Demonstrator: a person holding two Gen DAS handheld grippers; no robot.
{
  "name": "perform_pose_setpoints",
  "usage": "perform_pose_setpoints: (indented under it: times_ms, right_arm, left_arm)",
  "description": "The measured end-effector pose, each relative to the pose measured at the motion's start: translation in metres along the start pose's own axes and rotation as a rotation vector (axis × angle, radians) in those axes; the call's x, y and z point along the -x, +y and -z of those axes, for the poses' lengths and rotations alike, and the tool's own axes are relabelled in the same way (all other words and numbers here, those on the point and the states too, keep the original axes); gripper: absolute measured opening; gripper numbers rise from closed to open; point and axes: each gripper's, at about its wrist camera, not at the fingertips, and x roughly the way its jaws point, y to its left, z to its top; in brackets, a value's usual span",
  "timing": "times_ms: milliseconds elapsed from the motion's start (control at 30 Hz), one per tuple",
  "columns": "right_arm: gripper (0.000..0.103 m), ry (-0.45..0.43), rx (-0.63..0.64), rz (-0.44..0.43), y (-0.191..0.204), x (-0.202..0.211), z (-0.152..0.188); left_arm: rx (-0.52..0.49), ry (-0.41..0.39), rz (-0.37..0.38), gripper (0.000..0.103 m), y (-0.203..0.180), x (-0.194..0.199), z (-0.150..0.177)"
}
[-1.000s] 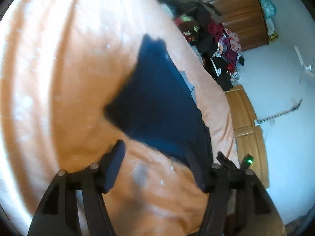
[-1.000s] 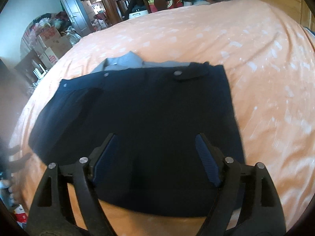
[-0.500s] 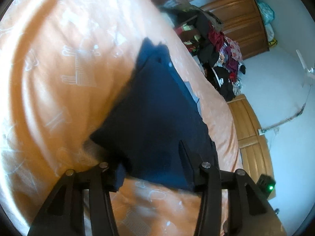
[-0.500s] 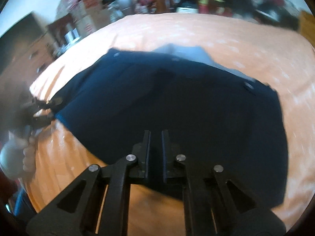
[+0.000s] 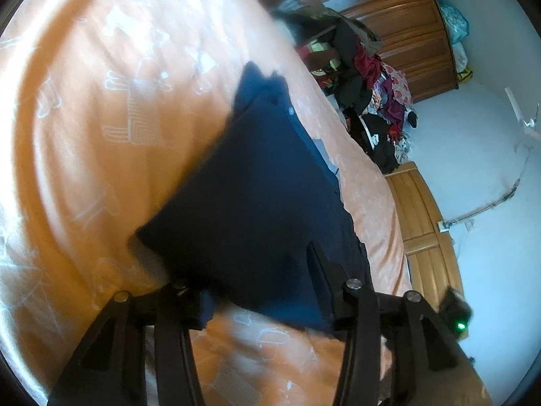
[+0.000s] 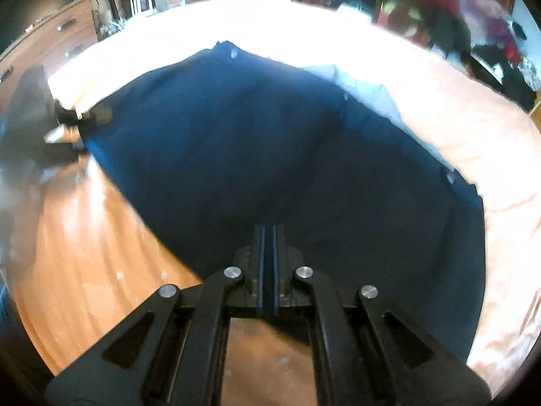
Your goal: Fold small clothes
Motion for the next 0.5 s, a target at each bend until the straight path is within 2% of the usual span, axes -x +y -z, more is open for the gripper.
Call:
perform_pose_setpoints:
  times_ms: [33, 67, 133, 200, 300, 333, 367, 433, 467, 500]
  right_arm:
    - [0.001, 0.075, 0.006, -0.010, 0.003, -0.022, 0.009]
    - [0.001, 0.032, 0.071, 0.039, 0.013, -0.029, 0.018]
    - [0.001, 0.024, 0.126, 0.100, 0.024, -0.029, 0.018]
    - [0.001, 0.028, 0.108, 0.091, 0.020, -0.027, 0.016]
    - [0.000, 0.026, 0.022, 0.014, 0.005, -0.027, 0.015]
    - [0.000, 0.033, 0.008, 0.000, 0.002, -0.028, 0.013]
    - [0.000, 0.040, -0.002, -0.010, 0.000, -0.030, 0.012]
    - [0.000, 0.054, -0.012, -0.028, -0.006, -0.032, 0.008]
    - [0.000, 0.065, -0.018, -0.043, -0.009, -0.033, 0.006]
    - [0.000, 0.084, -0.034, -0.067, -0.014, -0.034, 0.002]
  left_arm:
    - [-0.003, 0.000, 0.006, 0.063, -0.002, -0.001, -0.001]
    - [-0.001, -0.005, 0.018, 0.066, -0.004, -0.001, -0.002]
    - [0.010, -0.026, 0.042, 0.085, -0.007, -0.005, -0.006]
    - [-0.011, -0.033, 0.020, 0.094, -0.015, -0.012, -0.011]
    - [-0.050, -0.032, -0.031, 0.095, -0.024, -0.022, -0.012]
    - [-0.045, -0.033, -0.027, 0.094, -0.024, -0.023, -0.012]
    - [-0.023, -0.034, -0.001, 0.090, -0.022, -0.024, -0.015]
    - [0.056, -0.016, 0.033, 0.041, -0.007, -0.027, -0.018]
    - [0.095, -0.013, 0.034, 0.030, 0.001, -0.028, -0.019]
    - [0.126, -0.013, 0.045, 0.013, 0.009, -0.029, -0.019]
